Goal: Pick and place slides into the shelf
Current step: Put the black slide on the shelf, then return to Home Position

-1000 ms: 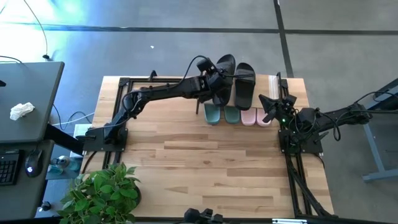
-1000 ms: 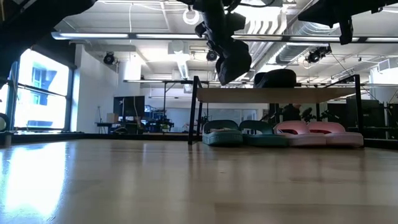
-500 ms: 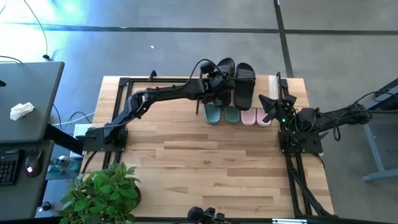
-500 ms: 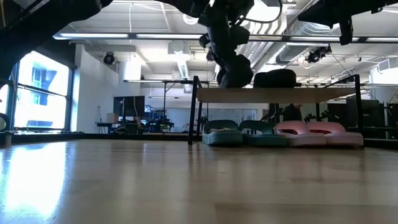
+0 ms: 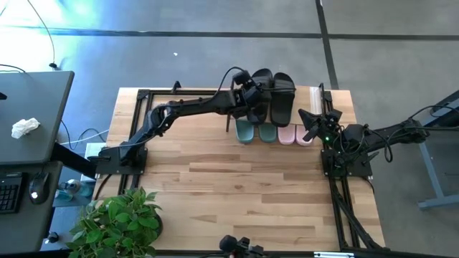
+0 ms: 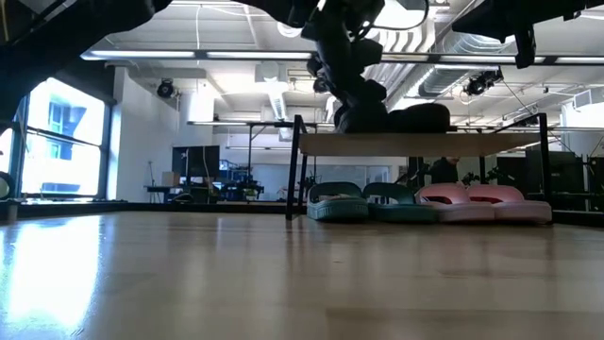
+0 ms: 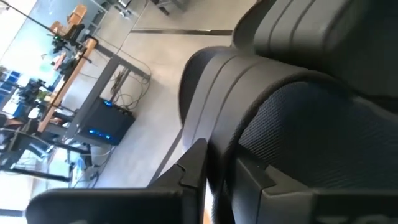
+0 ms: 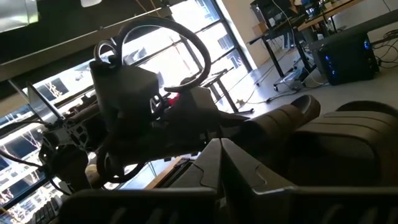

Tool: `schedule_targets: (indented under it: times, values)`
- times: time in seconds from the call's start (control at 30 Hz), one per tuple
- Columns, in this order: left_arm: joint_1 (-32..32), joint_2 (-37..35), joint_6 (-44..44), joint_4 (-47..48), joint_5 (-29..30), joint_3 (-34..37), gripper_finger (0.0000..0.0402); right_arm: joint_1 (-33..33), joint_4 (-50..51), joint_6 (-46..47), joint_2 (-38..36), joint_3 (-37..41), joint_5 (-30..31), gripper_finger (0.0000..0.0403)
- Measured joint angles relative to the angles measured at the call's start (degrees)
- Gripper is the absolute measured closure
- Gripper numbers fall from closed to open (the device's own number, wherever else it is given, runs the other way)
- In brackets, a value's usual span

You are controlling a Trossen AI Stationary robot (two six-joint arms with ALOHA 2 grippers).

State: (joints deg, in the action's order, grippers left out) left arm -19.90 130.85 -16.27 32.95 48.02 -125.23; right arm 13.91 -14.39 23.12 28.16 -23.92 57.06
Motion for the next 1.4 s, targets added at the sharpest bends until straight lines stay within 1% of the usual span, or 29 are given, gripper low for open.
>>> schedule_targets:
  times: [0.17, 0.33, 0.57, 0.7, 0.83, 1.0, 1.07, 1.13, 1.23, 1.3, 1.4]
  values:
    - [-0.02, 0.0, -0.02, -0.02, -0.88, 0.0, 0.0335, 0.0, 0.02, 0.41, 0.0, 0.0, -0.36, 0.0403]
    - [0.02, 0.0, -0.2, -0.02, -1.2, 0.02, 0.0292, 0.0, 0.04, 0.43, 0.0, 0.0, -0.98, 0.0403]
    - [0.02, 0.0, -0.2, 0.03, -6.85, 0.02, 0.0223, 0.0, 0.06, 0.43, 0.0, 0.0, -1.37, 0.0403]
    - [0.06, -0.11, -1.31, 0.25, -9.42, -0.1, 0.0191, 0.0, 0.1, 0.43, 0.0, 0.0, -1.37, 0.0403]
    - [0.2, -0.17, -2.91, 5.17, -12.63, -4.24, 0.0171, 0.0, 0.18, 0.41, 0.0, 0.0, -1.34, 0.0403]
    - [0.59, -0.2, -2.97, 11.22, -13.25, -9.68, 0.016, 0.0, 0.25, 0.43, -0.03, 0.0, 1.3, 0.0403]
    - [0.91, -1.97, -3.18, 10.58, -14.07, -8.69, 0.0162, -0.04, 0.03, 0.01, -0.15, 0.0, 2.61, 0.0403]
    - [0.91, -3.56, -3.48, 12.22, -17.08, -8.53, 0.0167, -0.1, 0.14, -1.85, -0.25, -0.18, 3.43, 0.0403]
    - [0.89, -5.14, -5.03, 14.42, -23.78, -8.57, 0.0177, -0.14, 1.66, -4.9, -0.15, -2.5, 5.57, 0.0403]
    - [0.91, -5.72, -6.09, 16.43, -28.72, -8.57, 0.0184, -0.15, 4.26, -7.0, -0.15, -4.92, 7.07, 0.0403]
    - [1.04, -6.18, -7.74, 19.07, -36.98, -8.57, 0.0198, -0.17, 10.78, -9.29, -0.19, -9.7, 7.43, 0.0403]
